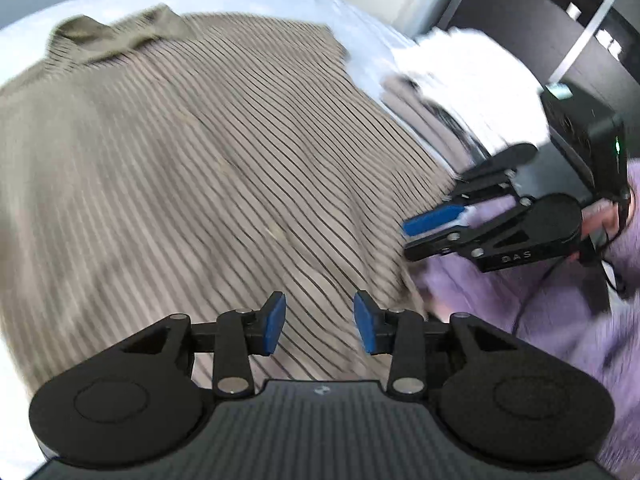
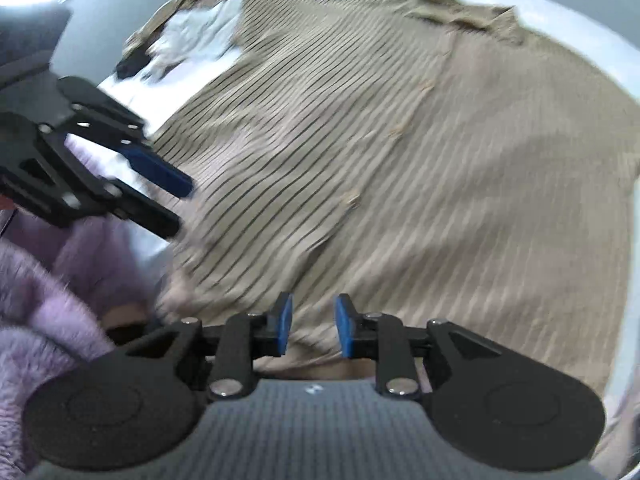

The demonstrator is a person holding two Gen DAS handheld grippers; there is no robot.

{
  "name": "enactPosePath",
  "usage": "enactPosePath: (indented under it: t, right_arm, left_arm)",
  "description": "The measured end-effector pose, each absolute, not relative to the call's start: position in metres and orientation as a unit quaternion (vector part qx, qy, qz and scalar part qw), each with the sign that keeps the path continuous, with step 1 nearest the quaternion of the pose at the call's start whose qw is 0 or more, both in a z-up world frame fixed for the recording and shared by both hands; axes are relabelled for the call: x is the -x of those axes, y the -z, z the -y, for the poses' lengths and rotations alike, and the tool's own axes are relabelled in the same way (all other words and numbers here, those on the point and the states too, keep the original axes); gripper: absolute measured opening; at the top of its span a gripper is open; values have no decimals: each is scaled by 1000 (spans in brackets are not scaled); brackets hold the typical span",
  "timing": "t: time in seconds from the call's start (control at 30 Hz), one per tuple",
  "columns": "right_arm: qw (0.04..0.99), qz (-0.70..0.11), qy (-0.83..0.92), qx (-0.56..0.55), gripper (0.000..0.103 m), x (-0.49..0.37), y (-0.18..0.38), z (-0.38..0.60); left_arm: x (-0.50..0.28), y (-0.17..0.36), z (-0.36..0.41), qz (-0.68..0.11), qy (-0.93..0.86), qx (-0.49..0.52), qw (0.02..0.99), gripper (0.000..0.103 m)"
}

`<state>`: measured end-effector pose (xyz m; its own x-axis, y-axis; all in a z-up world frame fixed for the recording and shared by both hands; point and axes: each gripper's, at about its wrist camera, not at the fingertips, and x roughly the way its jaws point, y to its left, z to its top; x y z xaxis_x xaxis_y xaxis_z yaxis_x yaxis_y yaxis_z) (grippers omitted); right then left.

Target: Fold clothes

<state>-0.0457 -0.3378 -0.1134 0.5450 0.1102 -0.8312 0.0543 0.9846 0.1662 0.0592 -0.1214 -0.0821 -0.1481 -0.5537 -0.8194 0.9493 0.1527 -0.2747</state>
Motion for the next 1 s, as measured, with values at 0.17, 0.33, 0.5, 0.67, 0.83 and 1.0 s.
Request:
enactPosePath:
  t: [0.17, 0.33, 0.5, 0.67, 0.83, 1.0]
  right_arm:
    - [886, -455, 39, -80, 27, 24, 101, 396]
    - [891, -440, 88, -72, 27, -23, 99, 464]
    - [889, -429, 135, -85, 27, -88, 116, 535]
    - [893, -412, 162, -81, 26, -159, 133, 588]
    - [902, -389, 176, -69, 26, -226, 147, 628]
    - [906, -367, 203, -53, 26, -291, 152, 665]
  left_arm:
    - [-118, 77, 147, -444, 570, -216, 657, 36]
    - [-181, 78, 175, -439, 521, -219, 698, 36]
    - [-257, 100, 212, -444, 464, -210, 737, 35]
    - [-325, 115, 255, -445, 425, -174, 768, 35]
    - [-387, 131, 298, -442, 394, -168, 788, 35]
    - [-440, 146, 325, -437, 349, -161, 813, 35]
